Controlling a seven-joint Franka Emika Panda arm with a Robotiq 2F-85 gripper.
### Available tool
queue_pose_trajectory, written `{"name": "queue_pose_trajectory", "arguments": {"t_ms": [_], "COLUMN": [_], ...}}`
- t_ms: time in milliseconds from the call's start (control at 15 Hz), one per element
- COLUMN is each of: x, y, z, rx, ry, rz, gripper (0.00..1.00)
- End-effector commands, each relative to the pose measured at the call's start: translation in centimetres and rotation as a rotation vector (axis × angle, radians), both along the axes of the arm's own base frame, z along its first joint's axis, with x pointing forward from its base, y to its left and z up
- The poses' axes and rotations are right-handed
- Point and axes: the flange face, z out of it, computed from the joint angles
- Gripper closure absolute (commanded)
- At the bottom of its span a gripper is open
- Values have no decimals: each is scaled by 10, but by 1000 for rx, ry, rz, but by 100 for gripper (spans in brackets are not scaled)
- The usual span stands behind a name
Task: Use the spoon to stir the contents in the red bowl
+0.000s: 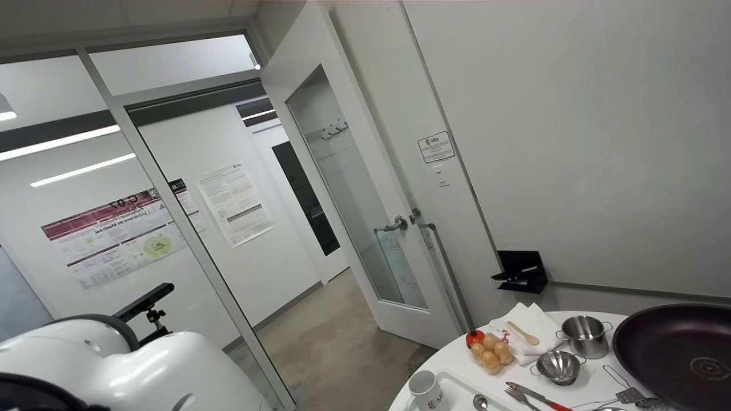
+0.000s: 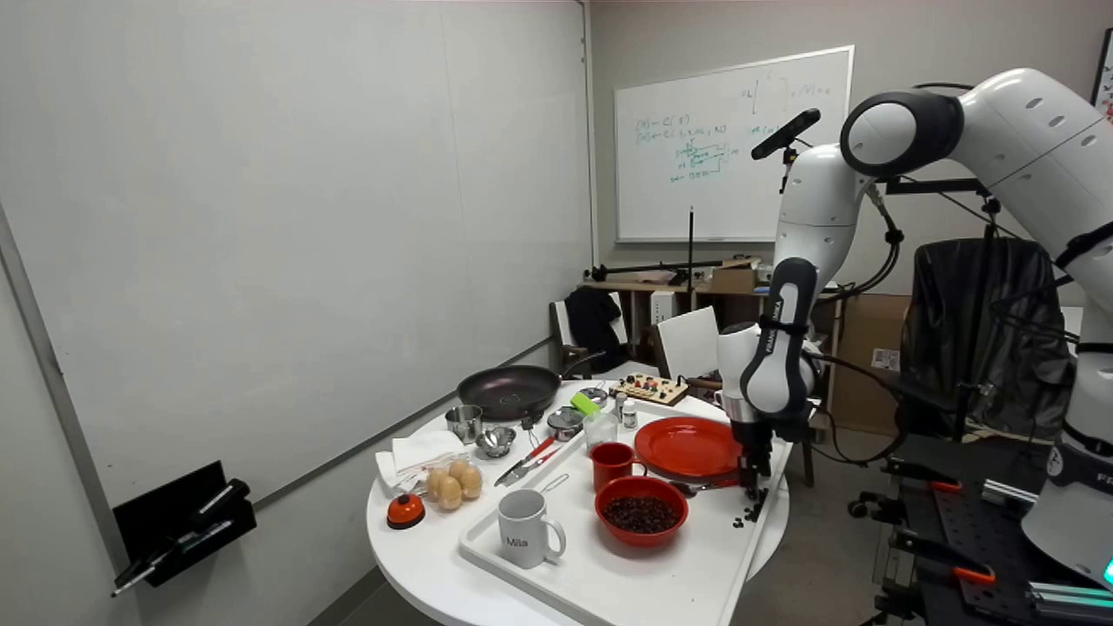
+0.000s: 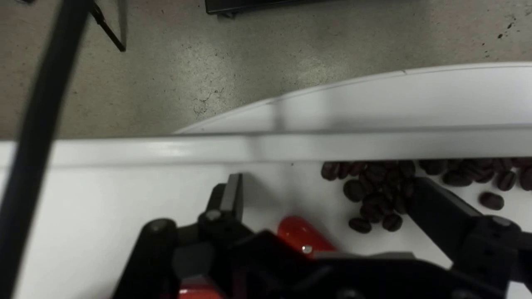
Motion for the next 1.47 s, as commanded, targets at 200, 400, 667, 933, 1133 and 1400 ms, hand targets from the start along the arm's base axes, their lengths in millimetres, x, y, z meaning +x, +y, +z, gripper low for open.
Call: {"name": "queue_pose_trajectory", "arguments": {"t_ms": [200,400,667,933,1133,1400], "x": [7,13,21,24,21,21], "y": [-23,-24,-18,-17,-15,-12], "z": [9,15,21,23,24,24], "rx": [-13,-20,-27,-26,-28,-31], "ry": [-44,-70,-95,-107,-114,-120], "rz": [-14,-1,31,43,50,65], "gripper": [0,0,41,71,91,90]}}
